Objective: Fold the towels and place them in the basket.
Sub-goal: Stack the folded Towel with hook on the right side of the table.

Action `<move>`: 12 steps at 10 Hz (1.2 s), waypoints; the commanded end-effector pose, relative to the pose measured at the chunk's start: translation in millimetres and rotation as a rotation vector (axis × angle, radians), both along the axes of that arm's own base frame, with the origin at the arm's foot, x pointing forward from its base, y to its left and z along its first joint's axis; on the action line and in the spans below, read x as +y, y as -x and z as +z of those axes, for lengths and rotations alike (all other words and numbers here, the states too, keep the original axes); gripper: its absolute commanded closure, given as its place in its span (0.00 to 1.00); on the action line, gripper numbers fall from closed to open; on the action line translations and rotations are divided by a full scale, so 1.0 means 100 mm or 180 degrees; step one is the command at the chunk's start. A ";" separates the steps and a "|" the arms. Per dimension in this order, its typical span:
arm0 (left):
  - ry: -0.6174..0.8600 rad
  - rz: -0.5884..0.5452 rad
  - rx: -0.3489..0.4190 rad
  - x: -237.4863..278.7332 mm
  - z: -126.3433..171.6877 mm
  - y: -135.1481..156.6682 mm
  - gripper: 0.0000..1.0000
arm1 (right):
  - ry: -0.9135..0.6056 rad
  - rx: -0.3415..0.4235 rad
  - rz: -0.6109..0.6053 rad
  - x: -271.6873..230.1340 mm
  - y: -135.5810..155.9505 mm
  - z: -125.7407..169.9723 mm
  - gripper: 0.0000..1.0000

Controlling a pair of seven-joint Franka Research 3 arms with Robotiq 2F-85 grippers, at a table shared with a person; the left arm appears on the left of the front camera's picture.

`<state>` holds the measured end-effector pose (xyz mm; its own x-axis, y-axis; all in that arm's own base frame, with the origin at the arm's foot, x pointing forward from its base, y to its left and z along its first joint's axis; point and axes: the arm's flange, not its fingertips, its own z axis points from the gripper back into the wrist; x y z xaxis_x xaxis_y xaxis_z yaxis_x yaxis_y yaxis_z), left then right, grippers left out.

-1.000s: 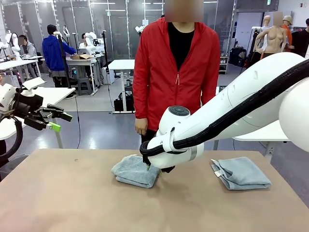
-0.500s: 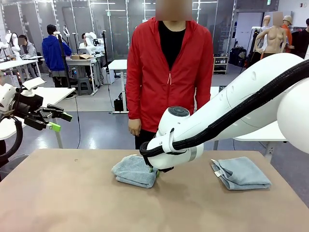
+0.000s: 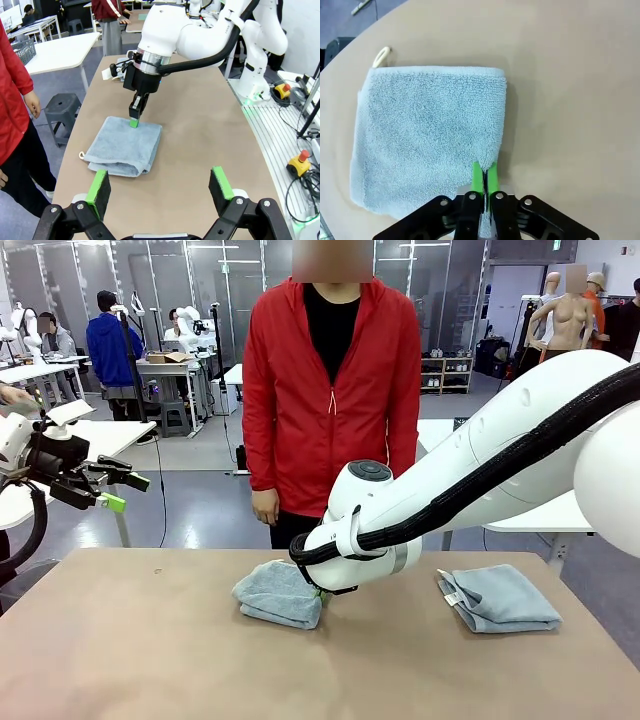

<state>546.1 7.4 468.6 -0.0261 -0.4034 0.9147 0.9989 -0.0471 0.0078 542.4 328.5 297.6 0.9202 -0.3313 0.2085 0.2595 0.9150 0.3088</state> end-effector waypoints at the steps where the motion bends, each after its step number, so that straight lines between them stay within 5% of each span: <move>1: 0.0013 0.0007 -0.0005 0.00 0.02 0.02 0.00 | 0.0198 -0.0058 -0.0116 0.04 -0.04 0.01 1.00; 6: 0.0013 0.0007 -0.0005 0.00 0.02 0.02 0.00 | 0.0036 -0.0013 -0.0004 -0.02 -0.01 0.00 0.96; 10: 0.0013 0.0007 -0.0005 0.00 0.02 0.02 0.00 | 0.0174 -0.0493 0.0501 -0.65 -0.04 0.64 0.96; 12: 0.0013 0.0007 -0.0005 0.00 0.02 0.02 0.00 | 0.0408 -0.0502 0.0970 -0.96 -0.02 0.99 0.96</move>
